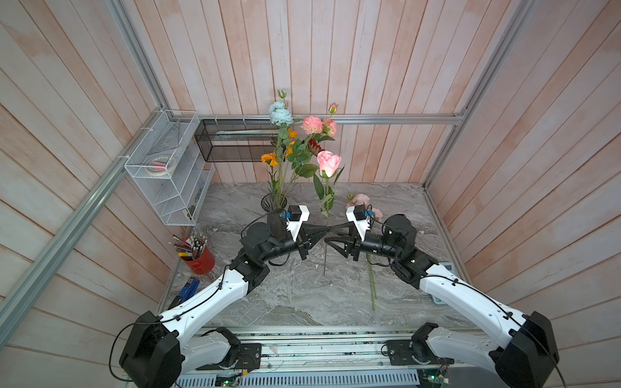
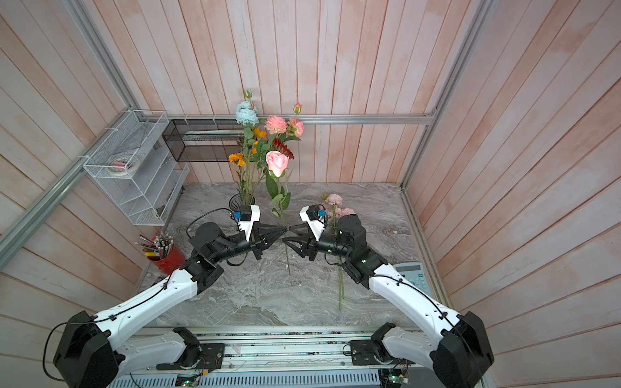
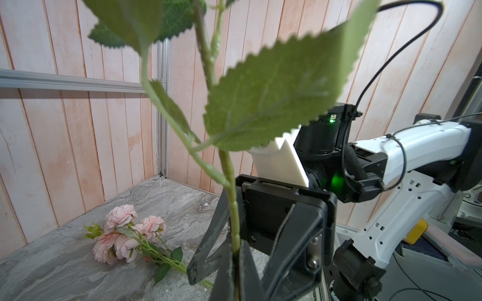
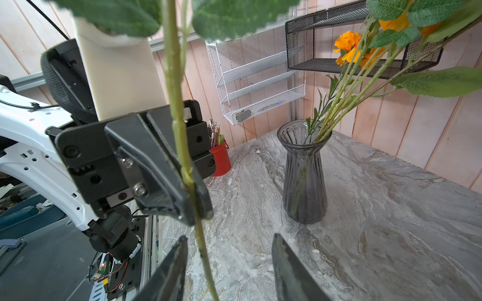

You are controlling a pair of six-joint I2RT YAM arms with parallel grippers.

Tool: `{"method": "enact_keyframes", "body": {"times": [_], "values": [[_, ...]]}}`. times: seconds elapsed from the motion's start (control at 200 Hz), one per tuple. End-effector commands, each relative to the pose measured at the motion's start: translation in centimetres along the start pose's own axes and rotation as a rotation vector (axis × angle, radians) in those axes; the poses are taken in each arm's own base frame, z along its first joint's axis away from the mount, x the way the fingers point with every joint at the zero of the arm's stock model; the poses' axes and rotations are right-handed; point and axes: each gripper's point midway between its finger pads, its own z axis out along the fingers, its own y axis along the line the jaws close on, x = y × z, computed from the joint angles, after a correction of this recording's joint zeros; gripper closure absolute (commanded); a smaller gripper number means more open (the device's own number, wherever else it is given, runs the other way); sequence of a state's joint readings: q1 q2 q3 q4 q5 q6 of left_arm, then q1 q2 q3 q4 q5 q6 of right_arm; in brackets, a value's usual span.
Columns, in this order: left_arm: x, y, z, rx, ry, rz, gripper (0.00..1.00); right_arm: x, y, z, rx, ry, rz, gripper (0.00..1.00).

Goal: Pick out pink flowers from the vase
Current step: Pick up the flower from the vase.

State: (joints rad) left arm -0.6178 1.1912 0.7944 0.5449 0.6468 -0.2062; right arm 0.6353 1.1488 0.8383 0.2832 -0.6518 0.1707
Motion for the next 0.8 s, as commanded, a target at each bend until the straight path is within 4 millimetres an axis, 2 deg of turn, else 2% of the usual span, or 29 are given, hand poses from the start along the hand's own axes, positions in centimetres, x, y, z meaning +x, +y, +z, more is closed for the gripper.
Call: {"method": "enact_keyframes", "body": {"times": [0.0,0.16,0.22,0.365,0.47,0.49,0.575,0.695,0.795], "values": [[0.1,-0.2,0.0,0.009,-0.01,-0.001,1.0,0.2,0.0,0.3,-0.006,-0.006,0.001,0.5],[0.5,0.0,0.2,0.008,-0.004,-0.007,1.0,0.2,-0.1,1.0,-0.029,0.007,0.006,0.56],[0.7,0.1,0.2,0.006,-0.004,-0.007,1.0,0.4,-0.1,1.2,-0.035,0.013,0.012,0.65],[0.9,0.2,0.3,0.006,-0.005,-0.014,1.0,0.4,-0.1,1.2,-0.037,0.013,0.013,1.0],[1.1,0.3,0.1,-0.01,-0.001,-0.006,1.0,0.5,-0.3,1.0,-0.016,0.02,0.015,1.0],[1.1,0.4,0.0,-0.016,-0.002,-0.002,0.96,0.5,-0.5,0.9,-0.005,0.021,0.016,1.0],[1.3,0.6,-0.3,-0.041,0.0,0.01,0.7,0.8,-1.4,0.7,0.055,0.036,0.031,1.0],[2.4,0.6,-0.6,-0.045,0.038,0.024,0.47,1.1,-4.5,-0.5,0.208,0.048,0.088,1.0],[4.1,0.6,-1.1,-0.053,0.076,0.027,0.35,1.8,-7.6,-2.8,0.321,0.047,0.204,1.0]]}}
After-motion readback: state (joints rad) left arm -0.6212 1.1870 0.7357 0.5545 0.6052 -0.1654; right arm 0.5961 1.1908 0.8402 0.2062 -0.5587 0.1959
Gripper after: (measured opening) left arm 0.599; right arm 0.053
